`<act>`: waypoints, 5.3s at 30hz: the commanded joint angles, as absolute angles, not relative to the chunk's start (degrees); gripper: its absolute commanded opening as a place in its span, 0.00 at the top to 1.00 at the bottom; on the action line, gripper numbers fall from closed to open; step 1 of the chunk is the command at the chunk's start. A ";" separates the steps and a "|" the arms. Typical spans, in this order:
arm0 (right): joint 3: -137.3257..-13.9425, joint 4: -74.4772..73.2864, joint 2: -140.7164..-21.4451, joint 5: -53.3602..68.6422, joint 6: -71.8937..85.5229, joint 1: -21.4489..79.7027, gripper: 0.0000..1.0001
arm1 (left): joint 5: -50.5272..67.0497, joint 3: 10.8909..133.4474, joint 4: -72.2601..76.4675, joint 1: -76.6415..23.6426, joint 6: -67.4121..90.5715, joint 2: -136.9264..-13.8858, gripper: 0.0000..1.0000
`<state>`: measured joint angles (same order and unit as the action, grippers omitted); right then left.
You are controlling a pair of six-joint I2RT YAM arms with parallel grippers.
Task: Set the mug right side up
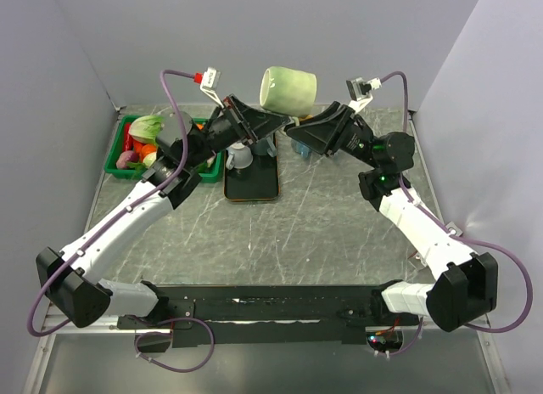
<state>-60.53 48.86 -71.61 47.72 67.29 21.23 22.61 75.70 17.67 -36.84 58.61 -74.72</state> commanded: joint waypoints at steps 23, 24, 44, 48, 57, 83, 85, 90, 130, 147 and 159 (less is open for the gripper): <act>-65.04 47.56 -74.71 44.83 67.68 21.71 1.00 | 21.28 73.74 25.32 -37.18 54.07 -70.75 0.24; -65.21 46.77 -74.45 44.56 66.63 21.62 1.00 | 20.49 74.00 22.62 -37.26 53.18 -70.75 0.17; -74.70 -4.46 -66.27 21.55 29.39 8.88 1.00 | -2.10 84.11 -12.92 -37.18 26.46 -73.65 0.04; -76.46 -14.48 -68.63 6.64 22.51 6.60 1.00 | -3.86 84.46 -14.32 -37.18 25.31 -73.74 0.04; -76.99 -23.99 -81.10 -6.15 18.28 2.73 1.00 | -3.34 84.90 -15.82 -37.09 24.79 -75.41 0.04; -87.54 -23.03 -107.40 -8.96 20.04 1.58 1.00 | -3.60 85.78 -20.30 -36.56 24.70 -79.10 0.04; -88.15 -23.29 -108.19 -9.23 20.04 1.58 1.00 | -3.34 86.22 -20.56 -36.56 24.79 -79.62 0.04; -88.59 -22.68 -110.39 -9.40 20.21 1.76 1.00 | -3.25 87.19 -21.18 -36.39 24.70 -80.60 0.04; -88.77 -29.35 -100.83 -9.59 21.27 3.52 0.00 | -10.46 88.07 -29.01 -29.45 29.62 -88.33 0.04; -82.00 -31.99 -82.53 7.02 26.54 3.60 0.12 | -5.98 84.11 -16.10 -24.97 7.65 -104.06 0.02; -81.65 -33.74 -79.19 8.35 26.63 3.52 0.15 | 3.78 86.83 -14.59 -20.31 4.92 -112.15 0.03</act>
<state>-80.03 -32.25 -81.84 8.12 26.13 3.38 -0.86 83.96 -17.15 -21.17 5.91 -111.04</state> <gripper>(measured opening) 0.874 0.985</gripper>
